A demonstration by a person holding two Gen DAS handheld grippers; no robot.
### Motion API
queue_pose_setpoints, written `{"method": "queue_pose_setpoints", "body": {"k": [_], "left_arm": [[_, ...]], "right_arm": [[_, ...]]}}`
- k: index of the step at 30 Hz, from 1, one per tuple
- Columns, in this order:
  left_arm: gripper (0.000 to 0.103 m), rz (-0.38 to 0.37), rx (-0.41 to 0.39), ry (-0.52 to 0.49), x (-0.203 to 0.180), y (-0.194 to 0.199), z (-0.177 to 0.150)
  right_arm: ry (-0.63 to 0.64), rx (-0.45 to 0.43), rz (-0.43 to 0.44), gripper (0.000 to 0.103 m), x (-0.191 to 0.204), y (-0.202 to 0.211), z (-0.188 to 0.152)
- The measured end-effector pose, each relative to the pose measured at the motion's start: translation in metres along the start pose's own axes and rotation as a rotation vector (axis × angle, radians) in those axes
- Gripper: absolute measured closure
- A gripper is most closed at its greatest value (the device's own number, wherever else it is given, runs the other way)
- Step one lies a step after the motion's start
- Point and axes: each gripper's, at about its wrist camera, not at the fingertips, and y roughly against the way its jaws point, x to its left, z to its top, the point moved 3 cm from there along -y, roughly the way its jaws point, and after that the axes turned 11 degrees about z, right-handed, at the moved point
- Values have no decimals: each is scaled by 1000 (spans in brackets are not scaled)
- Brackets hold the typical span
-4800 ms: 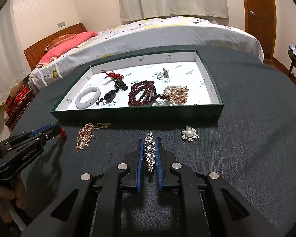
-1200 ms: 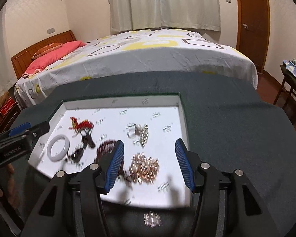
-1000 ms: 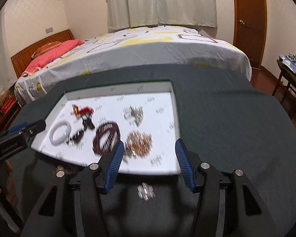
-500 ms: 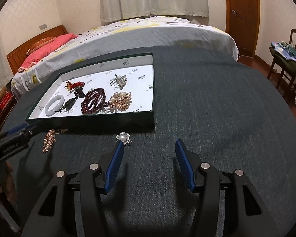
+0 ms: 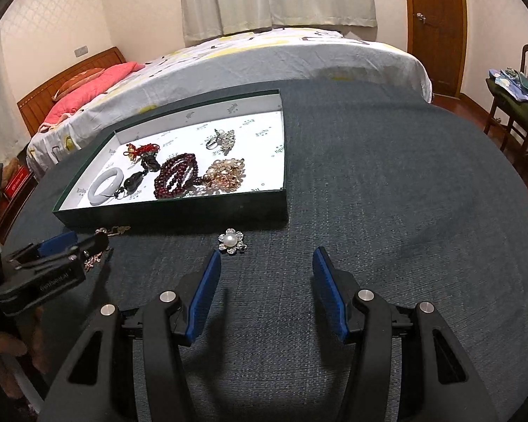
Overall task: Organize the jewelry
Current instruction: 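Grasp the gold chain necklace with the left tool, then lift the gold chain necklace off the table with the left tool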
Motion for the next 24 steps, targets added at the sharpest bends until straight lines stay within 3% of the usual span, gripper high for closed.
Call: {"method": "queue_pose_setpoints", "body": {"k": [8, 11, 13, 15, 24], "left_arm": [[52, 0, 2, -10, 2, -6, 0], [63, -18, -6, -23, 1, -6, 2], [79, -40, -12, -35, -2, -5, 3], [84, -50, -18, -50, -6, -4, 3], [88, -82, -27, -36, -1, -2, 0]], "right_arm": [[2, 2, -1, 49, 1, -1, -1], [3, 7, 0, 49, 2, -2, -1], [4, 9, 1, 49, 3, -3, -2], [5, 10, 1, 49, 3, -4, -3], [1, 9, -3, 49, 2, -5, -3]]}}
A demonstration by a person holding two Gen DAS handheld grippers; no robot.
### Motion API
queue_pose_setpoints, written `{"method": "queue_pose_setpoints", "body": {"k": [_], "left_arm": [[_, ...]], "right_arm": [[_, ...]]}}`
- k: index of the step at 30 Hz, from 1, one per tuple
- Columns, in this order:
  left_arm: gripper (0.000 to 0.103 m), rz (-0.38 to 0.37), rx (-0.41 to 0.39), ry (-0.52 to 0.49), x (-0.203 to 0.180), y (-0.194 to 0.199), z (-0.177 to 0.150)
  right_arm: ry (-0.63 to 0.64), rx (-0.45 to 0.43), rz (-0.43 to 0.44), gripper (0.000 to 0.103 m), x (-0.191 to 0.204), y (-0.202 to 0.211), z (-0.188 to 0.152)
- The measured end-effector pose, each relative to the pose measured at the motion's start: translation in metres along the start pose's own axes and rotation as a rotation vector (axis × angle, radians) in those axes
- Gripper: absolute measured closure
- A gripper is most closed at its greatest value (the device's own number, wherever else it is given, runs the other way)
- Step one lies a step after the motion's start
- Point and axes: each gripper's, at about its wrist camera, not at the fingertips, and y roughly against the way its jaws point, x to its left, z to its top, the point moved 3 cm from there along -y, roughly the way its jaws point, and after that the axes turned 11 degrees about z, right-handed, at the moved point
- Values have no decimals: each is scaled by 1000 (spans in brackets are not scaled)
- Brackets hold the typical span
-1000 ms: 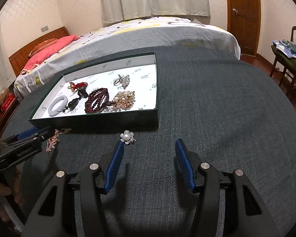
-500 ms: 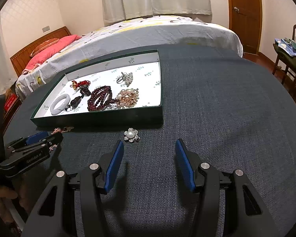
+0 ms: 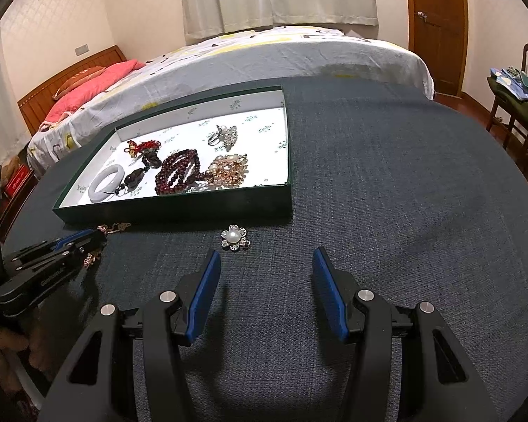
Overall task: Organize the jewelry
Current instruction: 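Lift the gold chain necklace off the table with the left tool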
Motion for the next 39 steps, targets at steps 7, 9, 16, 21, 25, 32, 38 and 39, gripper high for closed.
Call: {"method": "queue_pose_setpoints", "body": {"k": [7, 9, 16, 21, 25, 32, 38, 39], "left_arm": [[89, 12, -29, -6, 5, 9, 0], [89, 19, -43, -7, 8, 13, 2], [89, 32, -54, 15, 23, 20, 2], [89, 39, -56, 17, 30, 22, 0], [89, 39, -50, 26, 34, 20, -1], [88, -9, -9, 22, 30, 15, -4], [87, -7, -5, 27, 27, 15, -6], [87, -9, -1, 29, 27, 14, -6]], "right_arm": [[3, 4, 1, 49, 1, -2, 0], [6, 6, 0, 49, 2, -3, 0], [17, 24, 10, 49, 9, -13, 0], [29, 26, 16, 49, 14, -15, 0], [31, 30, 16, 49, 15, -17, 0], [30, 34, 16, 49, 16, -19, -1], [30, 34, 18, 49, 16, -18, -2], [29, 34, 18, 49, 17, -18, -2]]}}
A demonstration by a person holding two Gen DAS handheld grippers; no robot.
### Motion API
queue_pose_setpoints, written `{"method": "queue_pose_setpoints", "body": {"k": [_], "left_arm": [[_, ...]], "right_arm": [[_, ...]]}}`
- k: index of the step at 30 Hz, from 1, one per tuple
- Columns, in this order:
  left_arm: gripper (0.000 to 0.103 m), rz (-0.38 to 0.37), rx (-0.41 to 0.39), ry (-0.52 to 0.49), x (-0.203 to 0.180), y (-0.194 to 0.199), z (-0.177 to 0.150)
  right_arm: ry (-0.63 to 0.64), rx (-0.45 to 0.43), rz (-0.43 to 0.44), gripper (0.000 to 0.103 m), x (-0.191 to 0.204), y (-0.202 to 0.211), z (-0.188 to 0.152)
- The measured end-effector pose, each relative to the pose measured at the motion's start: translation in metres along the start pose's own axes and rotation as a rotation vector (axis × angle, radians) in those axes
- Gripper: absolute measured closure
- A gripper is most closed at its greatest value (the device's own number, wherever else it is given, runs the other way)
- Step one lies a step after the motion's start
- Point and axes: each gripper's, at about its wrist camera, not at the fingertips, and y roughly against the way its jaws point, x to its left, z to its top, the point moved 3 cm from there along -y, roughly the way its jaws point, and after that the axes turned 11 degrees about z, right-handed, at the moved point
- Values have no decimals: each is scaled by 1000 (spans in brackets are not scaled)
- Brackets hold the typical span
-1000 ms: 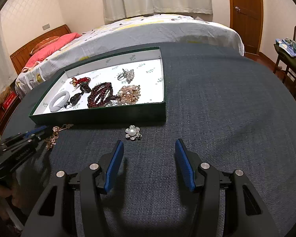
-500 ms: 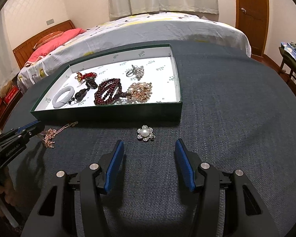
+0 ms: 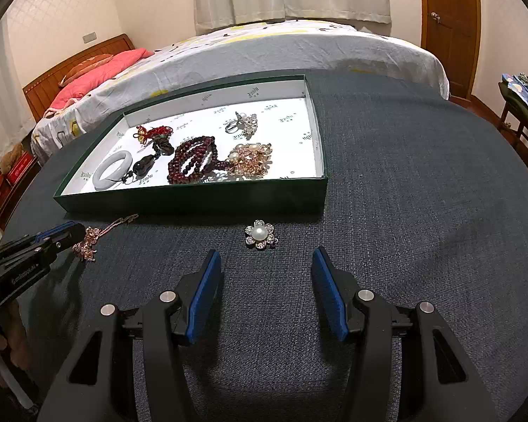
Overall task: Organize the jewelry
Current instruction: 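Lift the gold chain necklace off the table with the left tool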
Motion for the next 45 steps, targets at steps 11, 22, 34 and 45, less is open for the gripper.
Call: {"method": "queue_pose_setpoints", "body": {"k": [11, 22, 34, 45], "left_arm": [[69, 8, 23, -13, -4, -3, -11], [74, 12, 19, -89, -12, -8, -7], [87, -34, 11, -120, -15, -9, -3], [90, -65, 11, -76, -8, -10, 0]], "right_arm": [[1, -1, 1, 49, 0, 1, 1], [-4, -1, 3, 49, -1, 2, 0], [-9, 3, 4, 49, -2, 0, -1], [-13, 4, 6, 49, -3, 0, -1]]}}
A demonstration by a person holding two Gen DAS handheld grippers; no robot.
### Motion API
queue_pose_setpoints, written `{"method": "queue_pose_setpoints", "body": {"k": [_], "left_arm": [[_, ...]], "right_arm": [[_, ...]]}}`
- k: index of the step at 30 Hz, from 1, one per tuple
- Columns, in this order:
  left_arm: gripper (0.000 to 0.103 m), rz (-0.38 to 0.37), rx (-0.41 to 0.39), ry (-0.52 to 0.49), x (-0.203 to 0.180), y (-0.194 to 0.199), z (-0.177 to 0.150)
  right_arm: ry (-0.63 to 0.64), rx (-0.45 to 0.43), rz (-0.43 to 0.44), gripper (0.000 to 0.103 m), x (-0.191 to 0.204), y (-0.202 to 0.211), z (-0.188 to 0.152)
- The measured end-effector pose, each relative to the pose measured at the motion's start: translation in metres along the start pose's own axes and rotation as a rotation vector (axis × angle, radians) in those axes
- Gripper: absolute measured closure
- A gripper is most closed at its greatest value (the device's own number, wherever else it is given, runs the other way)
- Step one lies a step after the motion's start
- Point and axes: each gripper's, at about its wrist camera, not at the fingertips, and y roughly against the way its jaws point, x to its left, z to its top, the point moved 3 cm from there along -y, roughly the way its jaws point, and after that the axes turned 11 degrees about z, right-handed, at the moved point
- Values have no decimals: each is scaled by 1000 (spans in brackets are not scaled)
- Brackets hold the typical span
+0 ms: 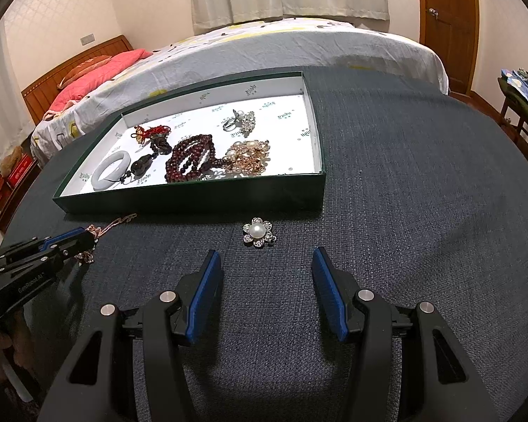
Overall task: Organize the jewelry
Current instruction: 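Lift the gold chain necklace off the table with the left tool, then grasp the pearl flower brooch with the right tool while the left tool holds the chain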
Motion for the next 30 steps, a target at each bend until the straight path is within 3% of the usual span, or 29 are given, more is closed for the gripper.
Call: {"method": "queue_pose_setpoints", "body": {"k": [21, 30], "left_arm": [[92, 33, -61, 29, 13, 21, 7], [92, 36, -58, 45, 18, 20, 6]], "right_arm": [[16, 20, -26, 50, 4, -18, 15], [40, 27, -48, 80, 4, -18, 14]]}}
